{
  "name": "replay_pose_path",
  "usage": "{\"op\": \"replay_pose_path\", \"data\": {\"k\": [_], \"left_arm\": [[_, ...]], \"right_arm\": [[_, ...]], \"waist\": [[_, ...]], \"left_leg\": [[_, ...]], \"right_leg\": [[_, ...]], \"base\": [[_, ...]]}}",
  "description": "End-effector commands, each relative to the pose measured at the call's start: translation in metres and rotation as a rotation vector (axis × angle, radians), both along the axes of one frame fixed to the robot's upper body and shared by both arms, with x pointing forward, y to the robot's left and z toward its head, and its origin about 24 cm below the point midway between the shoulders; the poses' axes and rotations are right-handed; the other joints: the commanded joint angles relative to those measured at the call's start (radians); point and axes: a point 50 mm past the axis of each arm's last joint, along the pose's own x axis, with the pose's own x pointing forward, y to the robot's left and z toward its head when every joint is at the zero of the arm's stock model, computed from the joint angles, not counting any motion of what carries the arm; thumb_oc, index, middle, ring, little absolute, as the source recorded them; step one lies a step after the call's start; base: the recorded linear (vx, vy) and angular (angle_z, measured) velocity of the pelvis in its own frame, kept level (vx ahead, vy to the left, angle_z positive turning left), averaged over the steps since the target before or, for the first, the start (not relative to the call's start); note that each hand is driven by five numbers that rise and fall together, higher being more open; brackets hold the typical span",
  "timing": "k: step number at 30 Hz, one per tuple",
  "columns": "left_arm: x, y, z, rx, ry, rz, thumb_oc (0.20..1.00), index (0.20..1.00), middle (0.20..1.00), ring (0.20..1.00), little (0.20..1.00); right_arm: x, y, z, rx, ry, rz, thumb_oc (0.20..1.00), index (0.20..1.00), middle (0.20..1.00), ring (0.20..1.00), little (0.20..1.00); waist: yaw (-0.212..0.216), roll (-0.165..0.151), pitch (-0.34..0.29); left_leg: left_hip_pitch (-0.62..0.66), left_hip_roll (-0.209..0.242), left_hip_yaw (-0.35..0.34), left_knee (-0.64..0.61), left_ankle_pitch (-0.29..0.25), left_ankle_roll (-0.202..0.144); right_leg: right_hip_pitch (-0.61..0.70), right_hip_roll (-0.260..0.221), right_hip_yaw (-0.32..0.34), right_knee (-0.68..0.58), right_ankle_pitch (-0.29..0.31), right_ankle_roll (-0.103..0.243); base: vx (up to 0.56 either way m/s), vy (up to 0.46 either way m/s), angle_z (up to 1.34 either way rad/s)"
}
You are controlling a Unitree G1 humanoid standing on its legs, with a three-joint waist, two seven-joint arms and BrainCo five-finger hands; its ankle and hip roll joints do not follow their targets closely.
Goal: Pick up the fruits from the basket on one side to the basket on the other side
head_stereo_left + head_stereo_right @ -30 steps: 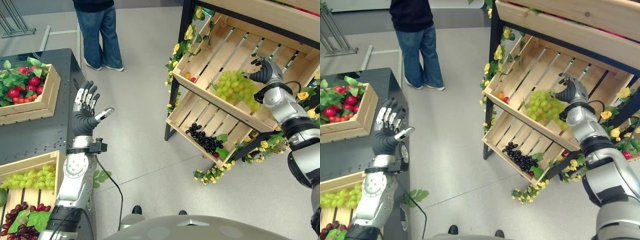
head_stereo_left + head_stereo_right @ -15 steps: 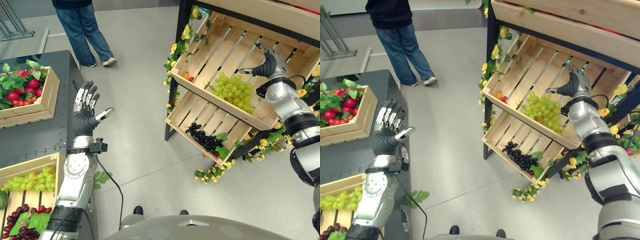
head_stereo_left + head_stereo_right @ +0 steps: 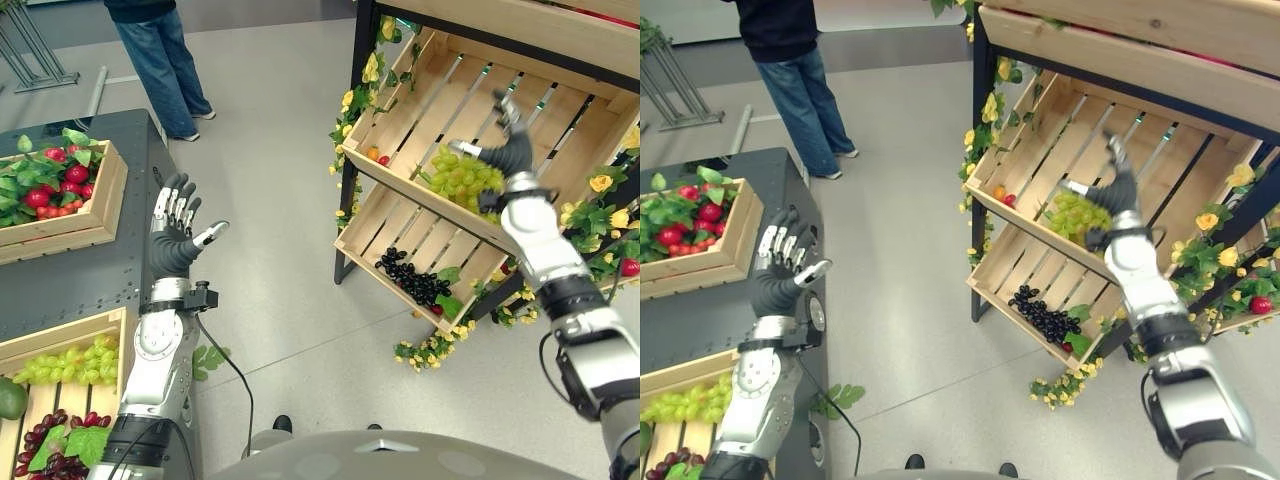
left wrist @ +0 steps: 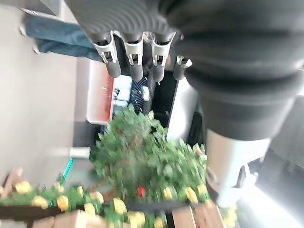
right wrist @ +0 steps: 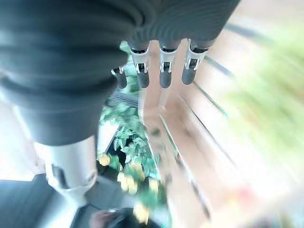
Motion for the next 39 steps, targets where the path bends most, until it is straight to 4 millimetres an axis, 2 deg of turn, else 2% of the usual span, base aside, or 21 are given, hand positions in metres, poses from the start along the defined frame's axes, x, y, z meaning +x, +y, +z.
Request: {"op": "replay_pose_path", "data": {"k": [1,4,7,9,13,14,15,16,19,20,21,22,25,26,27,28,30,31,32,33,39], "left_arm": [[-0.001,0.014,0.006,0.041,-0.031,0.016,1.0,1.0,1.0,1.0,1.0],[-0.002,0.017,-0.013,0.068,0.058,0.039,1.0,1.0,1.0,1.0,1.0],[-0.001,0.019,-0.026,0.096,0.117,0.063,1.0,1.0,1.0,1.0,1.0],[-0.004,0.019,-0.042,0.086,0.186,0.074,1.0,1.0,1.0,1.0,1.0],[-0.007,0.019,-0.052,0.109,0.233,0.076,1.0,1.0,1.0,1.0,1.0],[-0.01,0.018,-0.063,0.132,0.281,0.078,1.0,1.0,1.0,1.0,1.0],[-0.01,0.018,-0.063,0.132,0.281,0.078,1.0,1.0,1.0,1.0,1.0],[-0.015,0.018,-0.078,0.124,0.346,0.094,1.0,1.0,1.0,1.0,1.0],[-0.022,0.017,-0.093,0.104,0.407,0.107,1.0,1.0,1.0,1.0,1.0],[-0.024,0.016,-0.099,0.136,0.439,0.101,1.0,1.0,1.0,1.0,1.0],[-0.03,0.012,-0.117,0.21,0.539,0.063,1.0,1.0,1.0,1.0,1.0],[-0.03,0.012,-0.117,0.211,0.538,0.062,1.0,1.0,1.0,1.0,1.0],[-0.048,0.013,-0.14,0.307,0.67,0.041,1.0,1.0,1.0,1.0,1.0],[-0.061,0.017,-0.153,0.299,0.748,0.05,1.0,1.0,1.0,1.0,1.0],[-0.06,0.017,-0.153,0.298,0.747,0.05,1.0,1.0,1.0,1.0,1.0],[-0.066,0.018,-0.159,0.283,0.782,0.056,1.0,1.0,1.0,1.0,1.0],[-0.068,0.017,-0.165,0.309,0.815,0.03,1.0,1.0,1.0,1.0,1.0],[-0.068,0.016,-0.168,0.337,0.835,0.008,1.0,1.0,1.0,1.0,1.0],[-0.067,0.015,-0.17,0.341,0.847,0.002,1.0,1.0,1.0,1.0,1.0],[-0.069,0.013,-0.171,0.333,0.845,-0.001,1.0,1.0,1.0,1.0,1.0],[-0.075,0.011,-0.177,0.28,0.871,0.031,1.0,1.0,1.0,1.0,1.0]], "right_arm": [[0.002,0.002,0.034,0.085,-0.192,0.075,1.0,1.0,1.0,1.0,1.0],[-0.015,0.007,0.021,0.198,-0.2,0.107,1.0,1.0,1.0,1.0,1.0],[-0.024,0.011,0.019,0.2,-0.204,0.145,1.0,1.0,1.0,1.0,1.0],[-0.034,0.016,0.008,0.246,-0.176,0.188,1.0,1.0,1.0,1.0,1.0],[-0.038,0.02,0.001,0.233,-0.144,0.206,1.0,1.0,1.0,1.0,1.0],[-0.039,0.023,-0.011,0.252,-0.101,0.203,1.0,1.0,1.0,1.0,1.0],[-0.039,0.023,-0.011,0.252,-0.101,0.203,1.0,1.0,1.0,1.0,1.0],[-0.042,0.024,-0.025,0.277,-0.055,0.176,1.0,1.0,1.0,1.0,1.0],[-0.047,0.024,-0.043,0.262,0.005,0.134,1.0,1.0,1.0,1.0,1.0],[-0.049,0.024,-0.05,0.252,0.035,0.125,1.0,1.0,1.0,1.0,1.0],[-0.055,0.023,-0.068,0.228,0.116,0.104,1.0,1.0,1.0,1.0,1.0],[-0.054,0.023,-0.068,0.228,0.115,0.103,1.0,1.0,1.0,1.0,1.0],[-0.061,0.019,-0.085,0.186,0.189,0.076,1.0,1.0,1.0,1.0,1.0],[-0.062,0.018,-0.093,0.151,0.225,0.05,1.0,1.0,1.0,1.0,1.0],[-0.062,0.018,-0.093,0.15,0.224,0.05,1.0,1.0,1.0,1.0,1.0],[-0.063,0.018,-0.099,0.169,0.249,0.033,1.0,1.0,1.0,1.0,1.0],[-0.067,0.014,-0.116,0.13,0.325,-0.004,1.0,1.0,1.0,1.0,1.0],[-0.071,0.011,-0.122,0.075,0.362,-0.016,1.0,1.0,1.0,1.0,1.0],[-0.077,0.005,-0.13,0.063,0.401,-0.036,1.0,1.0,1.0,1.0,1.0],[-0.086,0.003,-0.143,0.081,0.473,-0.042,1.0,1.0,1.0,1.0,1.0],[-0.104,-0.008,-0.164,0.03,0.591,-0.08,1.0,1.0,1.0,1.0,1.0]], "waist": [[0.007,-0.059,-0.048],[0.017,-0.057,-0.045],[0.018,-0.057,-0.046],[0.022,-0.054,-0.046],[0.022,-0.053,-0.045],[0.028,-0.052,-0.044],[0.028,-0.052,-0.044],[0.033,-0.051,-0.044],[0.038,-0.051,-0.033],[0.041,-0.051,-0.028],[0.046,-0.049,-0.021],[0.045,-0.05,-0.021],[0.041,-0.038,-0.007],[0.038,-0.022,0.018],[0.039,-0.023,0.019],[0.029,-0.016,0.027],[0.01,-0.019,0.03],[-0.004,-0.027,0.028],[-0.015,-0.032,0.031],[-0.007,-0.036,0.026],[-0.001,-0.039,0.006]], "left_leg": [[-0.015,-0.071,-0.047,0.015,-0.07,0.05],[-0.026,-0.084,-0.076,0.016,-0.063,0.051],[-0.037,-0.092,-0.099,0.017,-0.057,0.052],[-0.054,-0.103,-0.124,0.019,-0.051,0.053],[-0.061,-0.108,-0.138,0.02,-0.049,0.055],[-0.062,-0.112,-0.141,0.021,-0.05,0.058],[-0.062,-0.112,-0.141,0.021,-0.05,0.058],[-0.055,-0.118,-0.146,0.022,-0.064,0.061],[-0.071,-0.132,-0.156,0.061,-0.079,0.068],[-0.077,-0.138,-0.161,0.072,-0.081,0.07],[-0.086,-0.151,-0.179,0.081,-0.081,0.081],[-0.088,-0.152,-0.18,0.083,-0.082,0.081],[-0.079,-0.163,-0.196,0.093,-0.09,0.104],[-0.063,-0.159,-0.203,0.1,-0.089,0.12],[-0.063,-0.16,-0.202,0.1,-0.09,0.12],[-0.049,-0.155,-0.212,0.095,-0.088,0.119],[-0.026,-0.163,-0.244,0.077,-0.089,0.117],[-0.02,-0.174,-0.261,0.067,-0.09,0.117],[-0.02,-0.183,-0.28,0.072,-0.091,0.114],[-0.029,-0.186,-0.283,0.079,-0.087,0.103],[-0.062,-0.17,-0.277,0.073,-0.08,0.079]], "right_leg": [[-0.025,-0.009,0.009,0.015,0.004,0.021],[-0.026,-0.019,-0.014,0.016,0.002,0.023],[-0.026,-0.025,-0.03,0.018,0.0,0.023],[-0.029,-0.032,-0.047,0.019,-0.002,0.022],[-0.031,-0.034,-0.059,0.02,-0.002,0.022],[-0.031,-0.037,-0.067,0.02,-0.002,0.025],[-0.031,-0.037,-0.067,0.02,-0.002,0.025],[-0.02,-0.039,-0.073,0.019,-0.014,0.026],[-0.017,-0.046,-0.076,0.035,-0.022,0.028],[-0.022,-0.049,-0.08,0.053,-0.027,0.029],[-0.041,-0.057,-0.085,0.117,-0.052,0.029],[-0.043,-0.058,-0.086,0.122,-0.055,0.029],[-0.102,-0.058,-0.078,0.267,-0.087,0.037],[-0.161,-0.052,-0.061,0.415,-0.088,0.036],[-0.165,-0.053,-0.058,0.422,-0.092,0.036],[-0.192,-0.026,-0.035,0.45,-0.1,0.032],[-0.202,0.029,0.013,0.355,-0.119,0.017],[-0.199,0.058,0.055,0.265,-0.105,0.008],[-0.212,0.082,0.092,0.237,-0.089,0.005],[-0.188,0.065,0.083,0.23,-0.081,0.014],[-0.118,0.06,0.074,0.093,-0.029,-0.001]], "base": [[0.0,0.002,0.18],[0.0,0.012,0.22],[-0.02,0.014,0.36],[-0.03,0.023,0.36],[0.0,0.012,0.34],[0.0,0.015,0.21],[0.04,0.025,0.15],[0.01,0.024,0.03],[0.01,0.021,0.02],[0.01,0.095,0.11],[-0.02,0.092,0.14],[-0.01,0.107,0.24],[0.01,0.139,0.29],[0.01,0.154,0.06],[0.01,0.106,0.11],[0.04,0.011,0.13],[0.08,-0.025,0.38],[0.07,-0.064,0.56],[0.01,-0.08,0.67],[-0.02,-0.101,0.72],[-0.02,-0.128,0.37]]}}
